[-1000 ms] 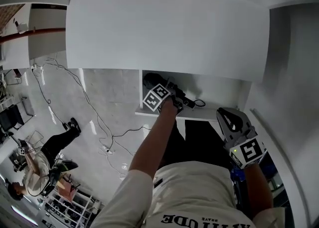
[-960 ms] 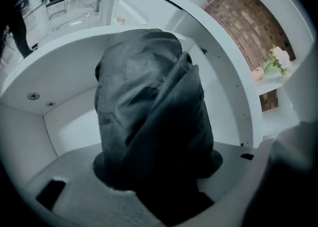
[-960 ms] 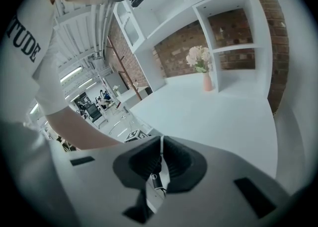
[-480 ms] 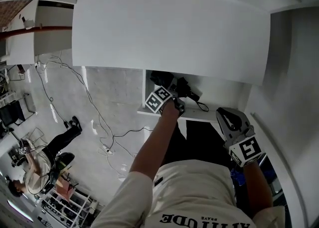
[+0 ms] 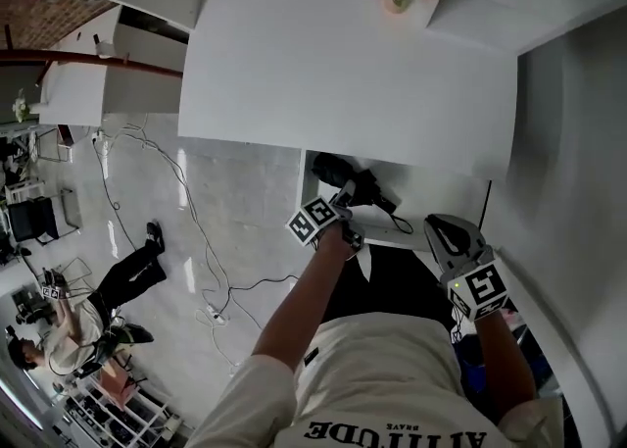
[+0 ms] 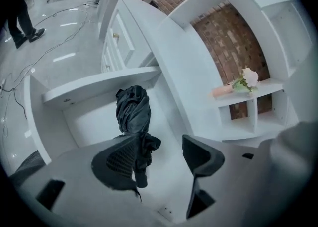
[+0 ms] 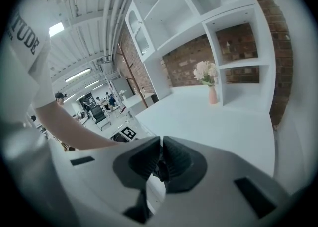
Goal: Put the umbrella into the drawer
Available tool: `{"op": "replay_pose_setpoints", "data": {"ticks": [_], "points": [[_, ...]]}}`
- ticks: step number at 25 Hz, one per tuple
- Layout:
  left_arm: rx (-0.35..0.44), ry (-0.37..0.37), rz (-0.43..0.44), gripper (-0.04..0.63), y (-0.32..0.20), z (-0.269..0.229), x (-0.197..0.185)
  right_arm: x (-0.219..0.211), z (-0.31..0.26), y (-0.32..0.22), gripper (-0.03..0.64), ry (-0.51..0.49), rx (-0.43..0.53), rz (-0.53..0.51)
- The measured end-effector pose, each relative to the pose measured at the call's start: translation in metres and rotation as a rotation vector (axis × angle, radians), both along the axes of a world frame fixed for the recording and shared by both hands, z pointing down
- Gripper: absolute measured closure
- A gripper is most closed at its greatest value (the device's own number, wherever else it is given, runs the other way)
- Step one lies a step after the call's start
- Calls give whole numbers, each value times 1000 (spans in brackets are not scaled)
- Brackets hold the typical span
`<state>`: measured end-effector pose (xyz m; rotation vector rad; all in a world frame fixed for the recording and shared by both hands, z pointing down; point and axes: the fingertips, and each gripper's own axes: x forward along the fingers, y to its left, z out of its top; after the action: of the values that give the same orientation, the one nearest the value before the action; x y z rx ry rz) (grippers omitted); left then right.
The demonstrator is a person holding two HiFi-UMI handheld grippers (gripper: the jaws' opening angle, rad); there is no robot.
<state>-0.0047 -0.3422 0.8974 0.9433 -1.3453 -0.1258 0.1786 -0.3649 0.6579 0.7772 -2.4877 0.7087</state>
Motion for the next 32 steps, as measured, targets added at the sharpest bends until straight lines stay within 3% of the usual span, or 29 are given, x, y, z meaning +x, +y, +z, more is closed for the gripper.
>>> {"op": "replay_pose_setpoints", "data": {"ticks": [7, 10, 19, 24, 28, 32], "points": [[130, 27, 0, 381, 8, -68, -23, -9, -16, 21, 581, -12, 43, 0], [195, -4, 38, 446, 19, -102, -41, -15, -27, 35, 581, -15, 58, 3], [364, -74, 113, 521, 63, -167, -99, -39, -56, 77, 581, -8, 114, 66], [496, -154, 167, 550, 89, -216, -122, -49, -68, 103, 581, 19, 163, 129], [618, -278, 255, 561, 109, -259, -149, -60, -84, 121, 581, 34, 216, 207], [691, -340, 318, 568, 137, -286, -167, -72, -103, 153, 581, 53, 248, 262]]}}
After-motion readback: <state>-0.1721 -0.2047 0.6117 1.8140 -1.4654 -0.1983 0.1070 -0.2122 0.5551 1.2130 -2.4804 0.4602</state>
